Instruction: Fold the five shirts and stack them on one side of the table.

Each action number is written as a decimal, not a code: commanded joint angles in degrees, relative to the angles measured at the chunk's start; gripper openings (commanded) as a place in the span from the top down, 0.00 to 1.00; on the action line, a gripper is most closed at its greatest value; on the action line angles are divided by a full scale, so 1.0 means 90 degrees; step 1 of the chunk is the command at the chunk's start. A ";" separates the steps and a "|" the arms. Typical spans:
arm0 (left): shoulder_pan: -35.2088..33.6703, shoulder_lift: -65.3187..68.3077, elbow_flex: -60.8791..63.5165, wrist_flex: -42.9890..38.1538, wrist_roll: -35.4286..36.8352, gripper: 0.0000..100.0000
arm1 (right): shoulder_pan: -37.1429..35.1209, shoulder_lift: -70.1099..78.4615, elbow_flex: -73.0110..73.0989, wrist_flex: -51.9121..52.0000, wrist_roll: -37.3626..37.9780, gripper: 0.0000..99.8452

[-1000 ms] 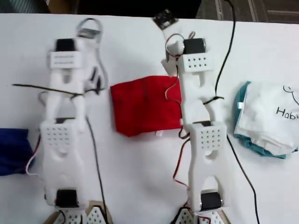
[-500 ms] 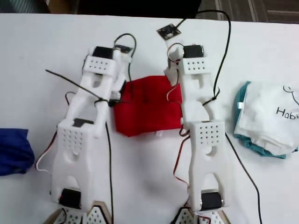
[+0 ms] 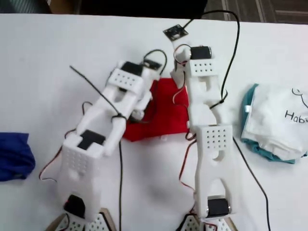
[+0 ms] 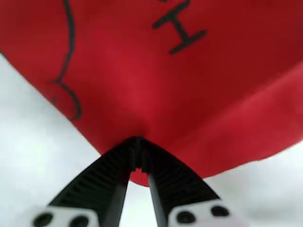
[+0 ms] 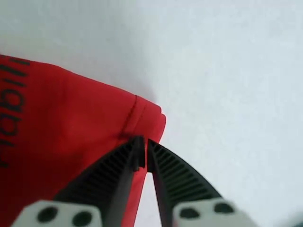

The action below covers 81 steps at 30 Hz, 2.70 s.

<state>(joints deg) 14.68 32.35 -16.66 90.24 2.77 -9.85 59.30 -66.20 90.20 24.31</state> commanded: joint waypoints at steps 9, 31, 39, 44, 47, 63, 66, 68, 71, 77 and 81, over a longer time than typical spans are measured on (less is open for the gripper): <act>0.0029 -0.0498 0.1021 -0.0742 0.0342 0.97 | 0.0044 0.0796 -0.0166 -0.0562 -0.0049 0.98; 0.0020 -0.0928 0.1226 -0.0752 0.0547 0.97 | 0.0269 0.0728 -0.0635 -0.0806 -0.0039 0.98; -0.0322 -0.2100 -0.0161 0.0205 0.0537 0.97 | 0.0239 0.0210 -0.2081 -0.0083 -0.0010 0.96; -0.1455 -0.2266 -0.0308 0.0234 0.0117 0.97 | -0.0024 0.0220 -0.2110 -0.0073 0.0010 0.76; -0.2413 -0.2256 -0.0269 0.0264 -0.0049 0.96 | -0.0444 0.0308 -0.1866 -0.0112 0.0342 0.72; -0.5265 -0.2295 0.0650 0.0264 -0.1143 0.93 | -0.1499 0.1363 -0.1670 0.0601 0.3683 0.68; -0.5372 -0.2295 0.0650 0.0264 -0.1143 0.93 | -0.1490 0.1402 -0.1641 0.0650 0.4005 0.68; -0.5372 -0.2295 0.0669 0.0264 -0.1143 0.93 | -0.1529 0.1392 -0.1407 0.0718 0.4161 0.68; -0.5372 -0.2295 0.0679 0.0264 -0.1133 0.93 | -0.1597 0.1343 -0.0850 0.0845 0.4239 0.68; -0.5372 -0.2305 0.0679 0.0274 -0.1133 0.93 | -0.1617 0.1187 -0.0567 0.0855 0.4239 0.68; -0.5372 -0.2305 0.0679 0.0274 -0.1133 0.93 | -0.1597 0.1021 -0.0137 0.0864 0.4239 0.68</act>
<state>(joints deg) -33.32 15.65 -10.42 92.26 -7.08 -23.47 69.58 -70.95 96.09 62.11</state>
